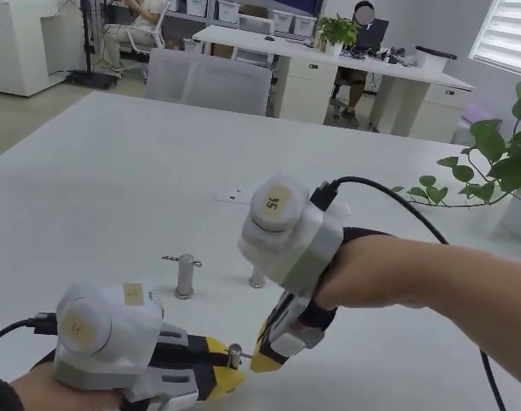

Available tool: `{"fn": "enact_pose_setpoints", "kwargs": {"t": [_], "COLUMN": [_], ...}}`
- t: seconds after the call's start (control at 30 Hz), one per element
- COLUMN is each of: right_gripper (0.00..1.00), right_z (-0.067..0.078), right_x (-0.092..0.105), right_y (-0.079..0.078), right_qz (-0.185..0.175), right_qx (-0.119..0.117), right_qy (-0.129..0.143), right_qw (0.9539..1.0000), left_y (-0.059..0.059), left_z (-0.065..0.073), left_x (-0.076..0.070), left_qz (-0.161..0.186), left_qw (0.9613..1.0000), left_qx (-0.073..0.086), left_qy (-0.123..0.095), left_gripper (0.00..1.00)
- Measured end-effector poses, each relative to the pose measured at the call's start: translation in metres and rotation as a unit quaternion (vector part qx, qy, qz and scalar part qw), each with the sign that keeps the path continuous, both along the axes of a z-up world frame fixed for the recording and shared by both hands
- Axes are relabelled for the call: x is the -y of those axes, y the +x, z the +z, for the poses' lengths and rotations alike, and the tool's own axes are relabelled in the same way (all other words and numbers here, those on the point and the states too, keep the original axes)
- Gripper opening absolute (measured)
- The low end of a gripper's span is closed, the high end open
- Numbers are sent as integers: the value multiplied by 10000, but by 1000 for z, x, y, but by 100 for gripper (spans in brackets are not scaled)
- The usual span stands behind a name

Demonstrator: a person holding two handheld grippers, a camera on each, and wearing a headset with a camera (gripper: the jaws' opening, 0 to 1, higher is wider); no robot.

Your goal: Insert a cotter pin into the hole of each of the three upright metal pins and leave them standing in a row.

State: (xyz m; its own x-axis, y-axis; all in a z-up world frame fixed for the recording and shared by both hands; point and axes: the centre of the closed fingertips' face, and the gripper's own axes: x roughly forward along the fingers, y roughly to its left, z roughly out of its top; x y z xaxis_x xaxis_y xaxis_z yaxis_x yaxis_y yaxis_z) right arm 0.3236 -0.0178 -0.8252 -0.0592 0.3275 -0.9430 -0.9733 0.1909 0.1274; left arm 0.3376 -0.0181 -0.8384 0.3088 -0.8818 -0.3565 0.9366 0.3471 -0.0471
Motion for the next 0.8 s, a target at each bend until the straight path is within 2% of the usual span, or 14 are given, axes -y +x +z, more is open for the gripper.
{"fn": "enact_pose_setpoints", "kwargs": {"t": [0.33,0.8], "right_gripper": [4,5], "right_z": [0,1], "right_x": [-6,-9], "right_y": [-1,2], "right_qz": [107,266], "right_qx": [36,208], "right_qy": [-5,115], "right_qw": [9999,9994], "left_y": [-2,-2], "left_z": [0,0], "left_x": [1,3], "left_qz": [-23,-8], "left_qw": [10000,10000], "left_qx": [-5,-19], "left_qy": [-8,-33], "left_gripper": [7,7]}}
